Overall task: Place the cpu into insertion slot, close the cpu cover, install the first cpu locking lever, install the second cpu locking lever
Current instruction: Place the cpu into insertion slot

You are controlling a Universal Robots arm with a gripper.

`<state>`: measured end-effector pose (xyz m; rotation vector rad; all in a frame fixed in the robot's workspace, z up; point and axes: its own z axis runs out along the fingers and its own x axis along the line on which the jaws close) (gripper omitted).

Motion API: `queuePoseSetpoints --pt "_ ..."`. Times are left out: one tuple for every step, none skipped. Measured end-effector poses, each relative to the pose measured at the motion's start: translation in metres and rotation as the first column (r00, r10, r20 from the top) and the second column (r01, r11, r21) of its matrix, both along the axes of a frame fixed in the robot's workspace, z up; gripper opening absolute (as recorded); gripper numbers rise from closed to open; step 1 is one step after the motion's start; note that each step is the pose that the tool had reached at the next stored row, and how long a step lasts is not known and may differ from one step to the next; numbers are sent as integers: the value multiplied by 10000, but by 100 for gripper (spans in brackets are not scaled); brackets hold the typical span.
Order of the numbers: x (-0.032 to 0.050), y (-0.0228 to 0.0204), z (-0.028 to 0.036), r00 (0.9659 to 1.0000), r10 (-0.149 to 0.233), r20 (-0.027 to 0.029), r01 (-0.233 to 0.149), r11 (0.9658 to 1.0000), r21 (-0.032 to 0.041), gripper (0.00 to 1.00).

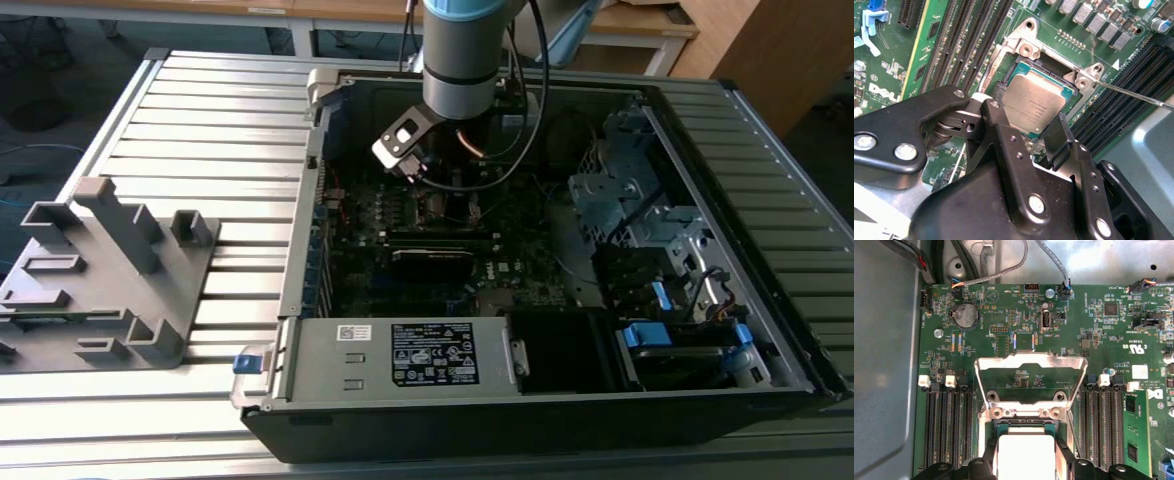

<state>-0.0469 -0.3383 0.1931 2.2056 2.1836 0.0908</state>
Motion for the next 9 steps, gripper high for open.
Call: queuePoseSetpoints --pt "0 0 0 10000 0 1 0 10000 1 54" --pt "0 0 0 10000 0 1 0 10000 1 54" --pt "0 0 0 10000 0 2 0 10000 2 54" --pt "0 0 1 10000 0 2 0 10000 1 54" --pt "0 0 1 10000 0 1 0 10000 1 54" --pt "0 0 1 10000 0 1 0 10000 1 54" --pt "0 0 1 10000 0 1 0 10000 1 54" --pt "2 0 1 10000 1 0 -1 10000 0 54" --pt "4 0 1 10000 0 1 0 10000 0 54"
